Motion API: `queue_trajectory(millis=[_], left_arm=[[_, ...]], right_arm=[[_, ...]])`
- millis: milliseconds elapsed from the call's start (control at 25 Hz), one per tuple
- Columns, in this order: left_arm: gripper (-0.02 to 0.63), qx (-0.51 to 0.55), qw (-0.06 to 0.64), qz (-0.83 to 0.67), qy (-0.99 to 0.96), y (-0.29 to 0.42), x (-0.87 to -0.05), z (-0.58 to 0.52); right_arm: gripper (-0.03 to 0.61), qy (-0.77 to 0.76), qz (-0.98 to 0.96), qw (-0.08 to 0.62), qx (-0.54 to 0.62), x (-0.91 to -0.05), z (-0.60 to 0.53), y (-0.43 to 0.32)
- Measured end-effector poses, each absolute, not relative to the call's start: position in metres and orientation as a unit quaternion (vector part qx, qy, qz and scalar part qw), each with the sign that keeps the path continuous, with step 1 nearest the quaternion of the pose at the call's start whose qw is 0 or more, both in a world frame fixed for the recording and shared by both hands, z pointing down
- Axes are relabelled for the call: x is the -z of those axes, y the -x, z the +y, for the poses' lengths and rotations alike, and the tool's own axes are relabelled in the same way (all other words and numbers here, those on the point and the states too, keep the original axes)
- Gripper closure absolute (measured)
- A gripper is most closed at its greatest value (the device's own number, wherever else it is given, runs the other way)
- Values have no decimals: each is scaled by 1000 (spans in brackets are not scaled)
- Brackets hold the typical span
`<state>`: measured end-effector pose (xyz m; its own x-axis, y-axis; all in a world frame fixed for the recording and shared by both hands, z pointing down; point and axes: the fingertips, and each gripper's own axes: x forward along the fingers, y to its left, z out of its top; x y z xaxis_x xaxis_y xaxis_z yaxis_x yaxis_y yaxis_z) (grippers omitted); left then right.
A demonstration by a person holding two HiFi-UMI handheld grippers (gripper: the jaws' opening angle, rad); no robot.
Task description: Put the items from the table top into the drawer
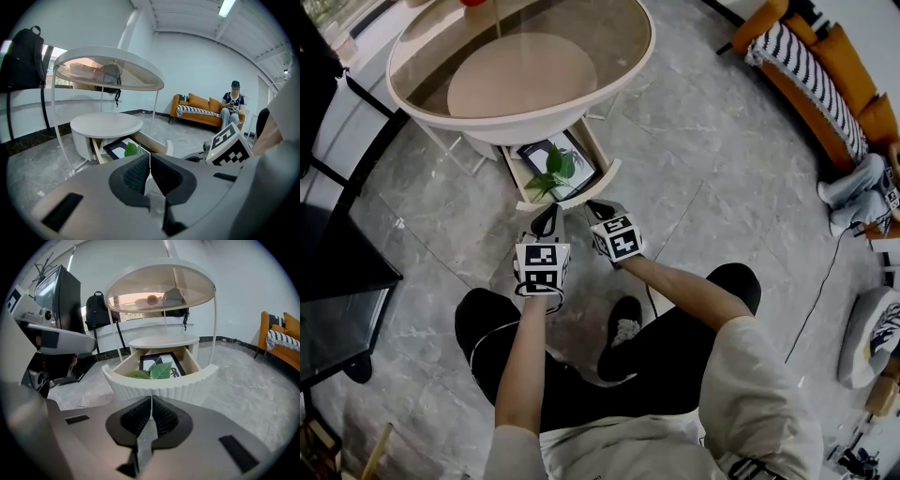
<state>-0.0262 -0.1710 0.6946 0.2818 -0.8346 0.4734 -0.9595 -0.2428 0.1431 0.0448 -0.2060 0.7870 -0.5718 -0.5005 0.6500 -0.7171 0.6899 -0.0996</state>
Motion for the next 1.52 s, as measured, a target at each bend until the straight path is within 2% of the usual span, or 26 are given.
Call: queue_trajectory(millis=[720,1160,1520], left_arm=[[591,-132,200,-639,-731,64,-657,-170],[591,-127,204,-659,-712,50,-650,-183],[591,-132,199,-665,-708,53,-633,-186]], right_arm=[[543,-374,-874,283,-127,-784,-315,21],[545,-421,-862,229,-163,-782,-365,43],[545,-402,-869,229,-176,-783,-369,50]])
